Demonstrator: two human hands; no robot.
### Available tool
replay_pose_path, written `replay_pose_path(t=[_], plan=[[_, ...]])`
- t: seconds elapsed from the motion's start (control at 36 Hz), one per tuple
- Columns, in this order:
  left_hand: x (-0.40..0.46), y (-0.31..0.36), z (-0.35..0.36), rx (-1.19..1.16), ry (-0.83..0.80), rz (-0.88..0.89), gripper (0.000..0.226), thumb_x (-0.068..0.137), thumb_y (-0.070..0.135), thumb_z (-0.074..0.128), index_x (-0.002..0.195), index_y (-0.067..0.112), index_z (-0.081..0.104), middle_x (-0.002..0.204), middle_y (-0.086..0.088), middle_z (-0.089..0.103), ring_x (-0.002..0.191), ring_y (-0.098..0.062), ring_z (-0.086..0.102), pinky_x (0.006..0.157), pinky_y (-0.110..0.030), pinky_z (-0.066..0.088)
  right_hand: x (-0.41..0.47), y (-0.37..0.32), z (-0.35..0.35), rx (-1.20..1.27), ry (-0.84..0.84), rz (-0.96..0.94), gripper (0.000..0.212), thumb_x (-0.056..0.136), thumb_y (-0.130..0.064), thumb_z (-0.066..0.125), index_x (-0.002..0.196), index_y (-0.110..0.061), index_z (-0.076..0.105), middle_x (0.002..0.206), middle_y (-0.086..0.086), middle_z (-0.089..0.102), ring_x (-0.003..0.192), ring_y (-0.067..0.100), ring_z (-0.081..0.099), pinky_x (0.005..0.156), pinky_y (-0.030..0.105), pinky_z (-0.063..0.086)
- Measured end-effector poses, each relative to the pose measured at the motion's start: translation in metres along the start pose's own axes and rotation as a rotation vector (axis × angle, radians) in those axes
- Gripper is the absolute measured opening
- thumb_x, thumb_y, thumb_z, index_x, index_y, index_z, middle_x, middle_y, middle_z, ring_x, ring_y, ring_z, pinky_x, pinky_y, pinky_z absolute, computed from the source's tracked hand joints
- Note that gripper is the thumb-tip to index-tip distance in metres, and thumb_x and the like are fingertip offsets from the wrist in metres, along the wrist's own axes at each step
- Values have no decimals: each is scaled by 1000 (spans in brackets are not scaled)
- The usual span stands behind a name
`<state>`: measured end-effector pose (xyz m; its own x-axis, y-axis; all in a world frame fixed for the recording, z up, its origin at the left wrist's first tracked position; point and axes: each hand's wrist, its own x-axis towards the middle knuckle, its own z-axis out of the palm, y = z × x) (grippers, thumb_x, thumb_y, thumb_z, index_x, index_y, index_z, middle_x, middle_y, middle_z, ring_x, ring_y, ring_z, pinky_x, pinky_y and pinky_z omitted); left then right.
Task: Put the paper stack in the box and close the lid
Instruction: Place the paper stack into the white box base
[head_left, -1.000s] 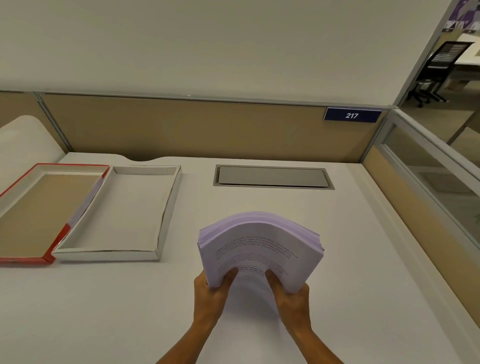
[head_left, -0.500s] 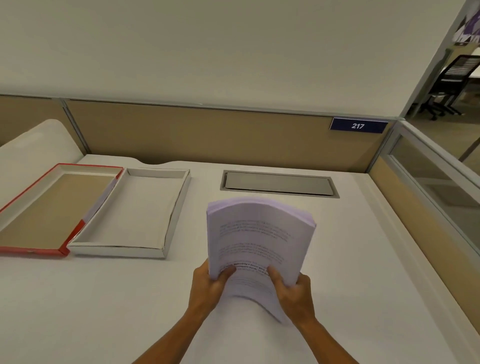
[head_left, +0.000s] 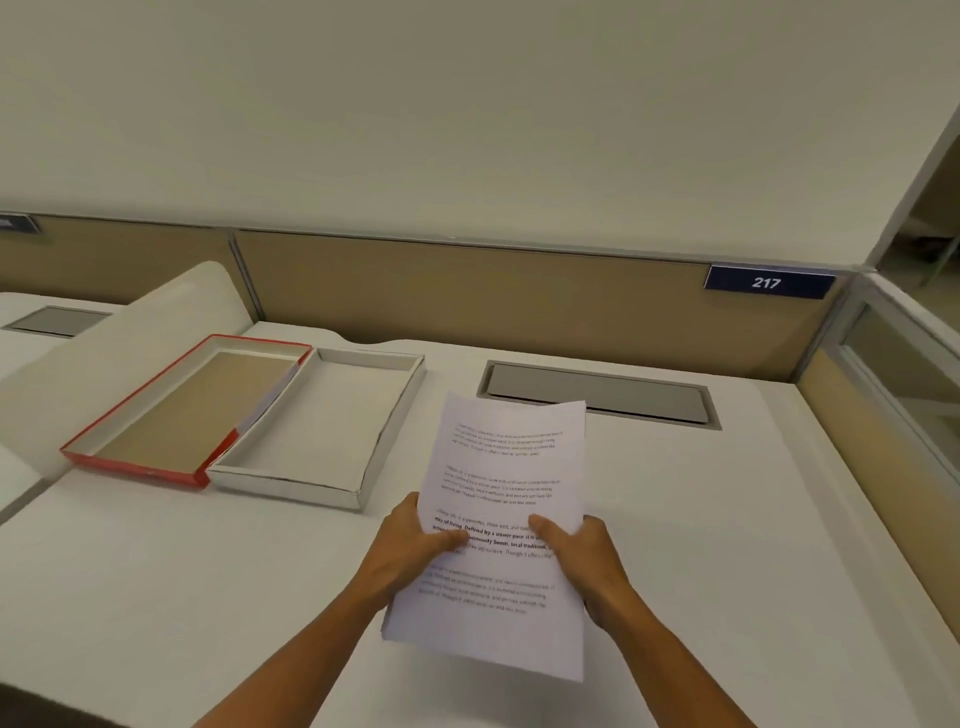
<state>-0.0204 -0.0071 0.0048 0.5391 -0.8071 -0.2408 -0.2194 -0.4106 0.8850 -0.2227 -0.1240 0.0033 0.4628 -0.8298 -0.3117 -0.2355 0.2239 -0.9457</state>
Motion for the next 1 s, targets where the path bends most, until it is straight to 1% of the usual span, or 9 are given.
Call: replay_pose_path(t=[0.11, 0.25, 0.39, 0.44, 0.53, 0.61, 0.75, 0.83, 1.0], plan=[[-5, 1, -8, 14, 13, -45, 43, 86, 39, 70, 121, 22, 51, 113, 2, 68, 89, -14, 70, 67, -24, 57, -2, -3, 8, 30, -50, 57, 17, 90, -26, 72, 106, -21, 74, 100, -1, 79, 85, 19, 78, 84, 42, 62], [2, 5, -34, -30, -30, -116, 35, 97, 39, 52, 123, 16, 56, 107, -1, 73, 85, -17, 74, 63, -27, 59, 1, -10, 30, 87, -78, 96, 7, 91, -22, 71, 95, -27, 73, 97, -1, 80, 84, 19, 78, 80, 39, 63], [28, 2, -77, -66, -95, -201, 31, 96, 31, 56, 119, 11, 61, 102, -6, 76, 83, -22, 76, 67, -34, 61, 14, -21, 67, 102, -66, 107, 6, 91, -20, 71, 94, -26, 73, 98, 1, 80, 85, 20, 78, 80, 39, 63], [41, 0, -96, -50, -87, -198, 28, 96, 29, 58, 115, 10, 64, 96, -5, 77, 76, -19, 76, 59, -29, 60, 22, -27, 86, 107, -51, 108, 7, 91, -20, 71, 96, -25, 72, 99, 1, 80, 84, 20, 78, 75, 35, 63], [61, -3, -123, -5, -51, -165, 23, 95, 27, 58, 109, 11, 66, 90, -2, 76, 70, -17, 75, 51, -24, 55, 36, -36, 118, 117, -18, 127, 14, 91, -20, 72, 104, -19, 72, 101, 4, 79, 87, 23, 78, 80, 40, 63], [84, -9, -151, 3, -24, -165, 23, 93, 26, 61, 108, 9, 65, 93, -5, 75, 76, -20, 74, 54, -26, 54, 51, -47, 150, 126, 19, 142, 16, 90, -19, 72, 106, -15, 73, 101, 5, 79, 88, 25, 77, 83, 43, 62], [123, -17, -194, -6, -32, -159, 21, 92, 24, 65, 104, 8, 67, 92, -6, 76, 76, -21, 74, 59, -28, 57, 75, -63, 195, 148, 59, 157, 6, 93, -21, 70, 98, -20, 73, 98, 3, 80, 84, 22, 78, 69, 35, 63], [143, -22, -216, -31, -35, -168, 19, 91, 25, 65, 102, 9, 67, 89, -5, 77, 73, -21, 75, 60, -31, 59, 90, -70, 216, 168, 71, 199, 9, 95, -22, 67, 102, -17, 71, 100, 5, 80, 88, 26, 77, 73, 39, 63], [176, -34, -254, -117, -44, -190, 17, 91, 20, 65, 101, 6, 65, 95, -11, 76, 82, -29, 74, 78, -47, 61, 118, -85, 259, 183, 97, 210, 20, 101, -28, 55, 112, -16, 66, 106, 7, 78, 93, 30, 76, 82, 46, 62]])
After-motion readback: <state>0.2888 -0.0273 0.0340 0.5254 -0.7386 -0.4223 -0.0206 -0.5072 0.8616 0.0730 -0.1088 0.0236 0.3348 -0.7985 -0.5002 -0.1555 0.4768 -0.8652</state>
